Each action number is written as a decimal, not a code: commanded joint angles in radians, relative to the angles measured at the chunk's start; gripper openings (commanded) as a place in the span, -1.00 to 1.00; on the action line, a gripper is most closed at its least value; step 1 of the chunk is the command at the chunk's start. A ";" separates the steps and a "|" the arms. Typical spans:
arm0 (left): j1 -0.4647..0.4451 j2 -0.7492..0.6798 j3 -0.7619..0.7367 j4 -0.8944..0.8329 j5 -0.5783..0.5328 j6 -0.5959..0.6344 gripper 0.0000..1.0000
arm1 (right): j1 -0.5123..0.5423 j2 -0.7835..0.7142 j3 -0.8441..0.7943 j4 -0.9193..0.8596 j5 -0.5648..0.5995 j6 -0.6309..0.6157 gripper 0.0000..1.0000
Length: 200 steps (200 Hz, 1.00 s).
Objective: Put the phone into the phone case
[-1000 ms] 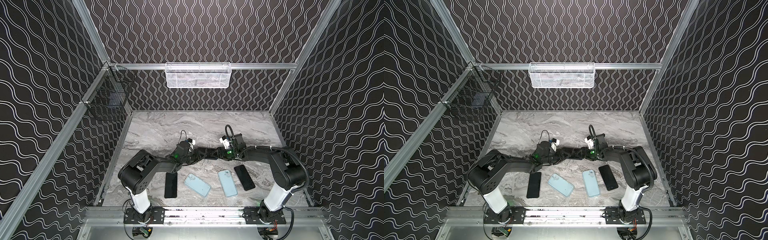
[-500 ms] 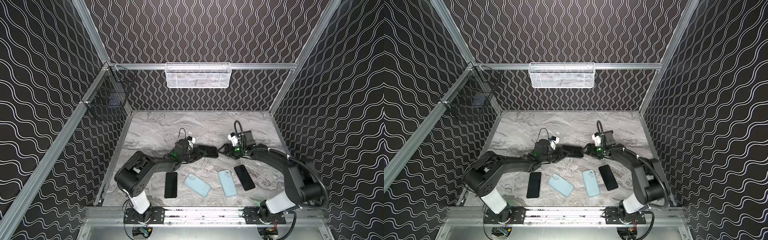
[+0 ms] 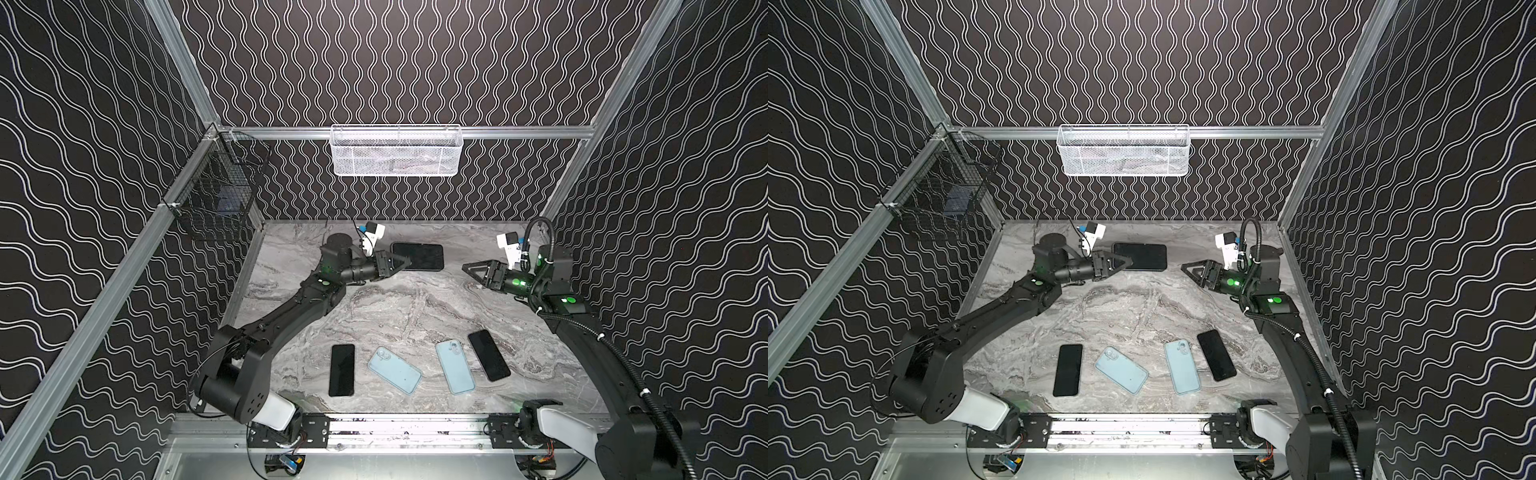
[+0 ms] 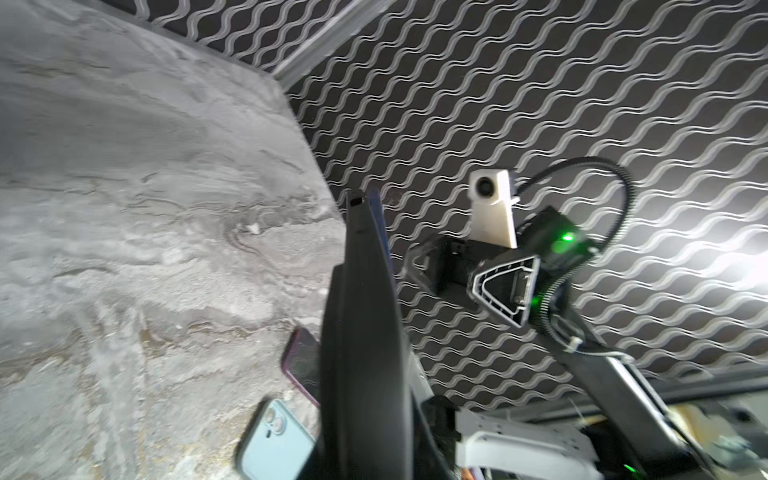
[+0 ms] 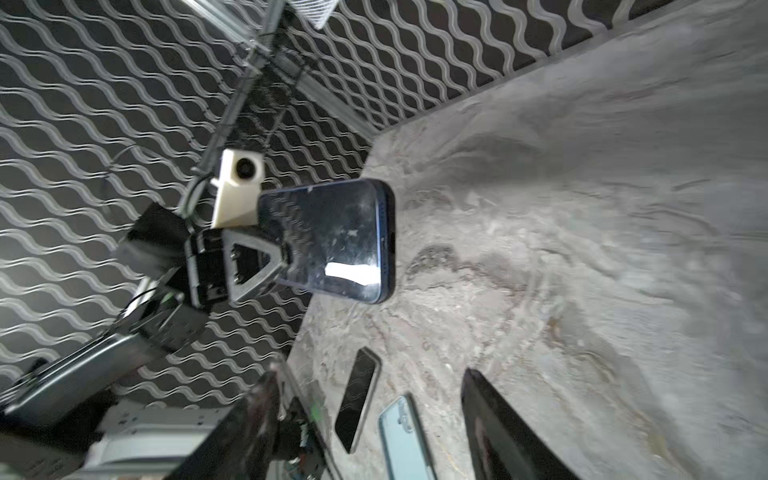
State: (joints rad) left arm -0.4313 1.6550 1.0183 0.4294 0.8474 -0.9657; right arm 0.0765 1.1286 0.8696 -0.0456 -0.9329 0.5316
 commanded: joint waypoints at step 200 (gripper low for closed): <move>-0.003 0.176 0.051 0.589 0.202 -0.473 -1.00 | 0.059 0.256 -0.086 1.179 -0.244 0.722 -0.32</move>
State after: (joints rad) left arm -0.4339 1.8233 1.0527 0.9791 1.0809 -1.4483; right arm 0.1314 1.3739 0.7959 0.9546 -1.1809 1.1503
